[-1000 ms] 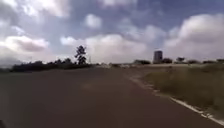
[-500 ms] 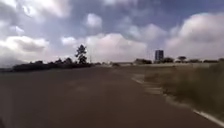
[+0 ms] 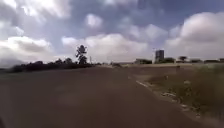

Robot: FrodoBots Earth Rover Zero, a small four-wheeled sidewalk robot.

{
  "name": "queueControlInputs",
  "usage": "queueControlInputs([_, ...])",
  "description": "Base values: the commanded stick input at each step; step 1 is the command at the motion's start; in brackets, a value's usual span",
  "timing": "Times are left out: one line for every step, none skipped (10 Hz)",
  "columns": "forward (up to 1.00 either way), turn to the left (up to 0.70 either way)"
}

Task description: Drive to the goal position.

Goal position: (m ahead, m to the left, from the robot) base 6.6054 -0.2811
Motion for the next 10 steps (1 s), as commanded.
queueControlInputs([1.0,0.0])
queueControlInputs([1.0,0.0])
queueControlInputs([1.0,0.0])
queueControlInputs([1.0,0.0])
queueControlInputs([1.0,0.0])
queueControlInputs([1.0,0.0])
queueControlInputs([1.0,0.0])
queueControlInputs([1.0,0.0])
queueControlInputs([1.0,0.0])
queueControlInputs([1.0,0.0])
